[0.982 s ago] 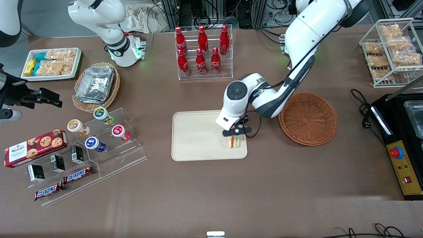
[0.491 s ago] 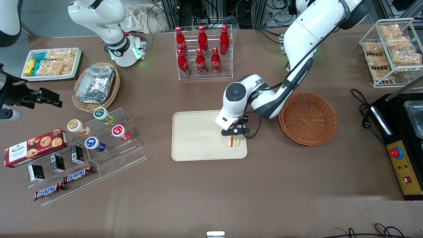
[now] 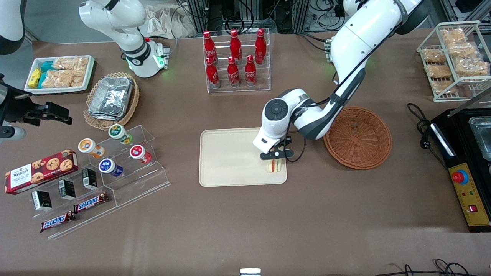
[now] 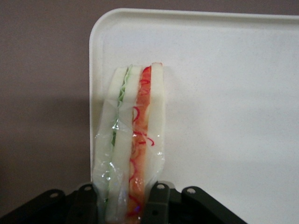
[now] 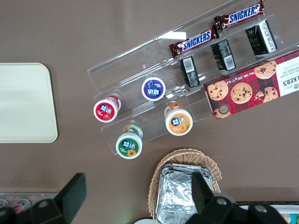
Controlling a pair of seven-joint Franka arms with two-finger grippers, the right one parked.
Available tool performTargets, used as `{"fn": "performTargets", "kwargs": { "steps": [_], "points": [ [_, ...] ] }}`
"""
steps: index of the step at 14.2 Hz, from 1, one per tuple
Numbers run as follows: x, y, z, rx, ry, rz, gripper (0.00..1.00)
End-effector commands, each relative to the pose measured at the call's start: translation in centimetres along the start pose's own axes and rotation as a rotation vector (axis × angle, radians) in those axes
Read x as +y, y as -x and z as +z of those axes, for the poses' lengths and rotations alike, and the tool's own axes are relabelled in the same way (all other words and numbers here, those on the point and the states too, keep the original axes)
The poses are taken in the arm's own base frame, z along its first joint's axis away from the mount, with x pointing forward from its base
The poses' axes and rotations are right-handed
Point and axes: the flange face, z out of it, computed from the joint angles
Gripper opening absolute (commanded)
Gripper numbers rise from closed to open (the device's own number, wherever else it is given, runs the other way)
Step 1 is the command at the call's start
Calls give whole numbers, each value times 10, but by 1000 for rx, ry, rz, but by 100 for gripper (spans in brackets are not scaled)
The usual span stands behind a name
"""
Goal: Place sandwich from basket to tray
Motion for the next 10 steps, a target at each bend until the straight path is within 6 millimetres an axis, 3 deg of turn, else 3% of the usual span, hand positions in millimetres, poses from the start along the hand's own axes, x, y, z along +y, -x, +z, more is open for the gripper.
{"fn": "performTargets", "kwargs": {
  "steps": [1,4,6,8,10],
  "points": [
    [4,-13,-22,36,19,-23,100],
    [2,-26,-71,60,-19,-52,100],
    [-10,-36,-115,35,-95,-84,100],
    [-24,-40,-171,-8,-116,-134,100],
    [-68,-53,-216,-26,-105,-153,100]
  ]
}}
